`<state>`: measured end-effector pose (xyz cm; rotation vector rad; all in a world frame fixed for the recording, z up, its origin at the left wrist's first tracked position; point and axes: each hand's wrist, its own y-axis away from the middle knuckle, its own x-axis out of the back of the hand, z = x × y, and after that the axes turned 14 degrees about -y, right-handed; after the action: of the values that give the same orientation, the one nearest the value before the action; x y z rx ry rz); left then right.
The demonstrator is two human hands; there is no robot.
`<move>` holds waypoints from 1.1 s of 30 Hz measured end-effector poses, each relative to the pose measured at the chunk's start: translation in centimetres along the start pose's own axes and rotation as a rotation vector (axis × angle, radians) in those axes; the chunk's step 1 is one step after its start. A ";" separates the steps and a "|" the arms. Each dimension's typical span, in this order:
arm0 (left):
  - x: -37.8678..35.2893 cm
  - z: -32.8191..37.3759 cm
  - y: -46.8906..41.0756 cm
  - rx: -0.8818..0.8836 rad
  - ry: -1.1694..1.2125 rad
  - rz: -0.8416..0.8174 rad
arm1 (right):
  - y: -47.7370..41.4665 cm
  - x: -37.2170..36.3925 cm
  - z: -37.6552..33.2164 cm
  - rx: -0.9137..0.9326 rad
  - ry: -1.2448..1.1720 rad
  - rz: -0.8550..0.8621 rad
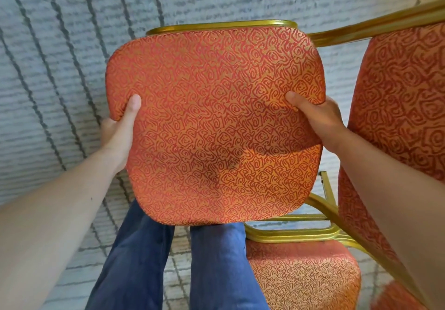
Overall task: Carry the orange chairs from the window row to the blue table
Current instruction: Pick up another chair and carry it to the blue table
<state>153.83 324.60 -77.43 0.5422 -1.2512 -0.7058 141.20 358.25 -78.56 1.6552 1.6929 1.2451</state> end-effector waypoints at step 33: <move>32.6 10.8 17.9 -0.289 -0.061 -0.004 | 31.4 0.4 -22.9 0.208 0.030 -0.096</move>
<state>151.66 312.76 -40.57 0.2875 -1.1793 -0.8944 138.89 347.98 -41.16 1.6549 1.9528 1.0855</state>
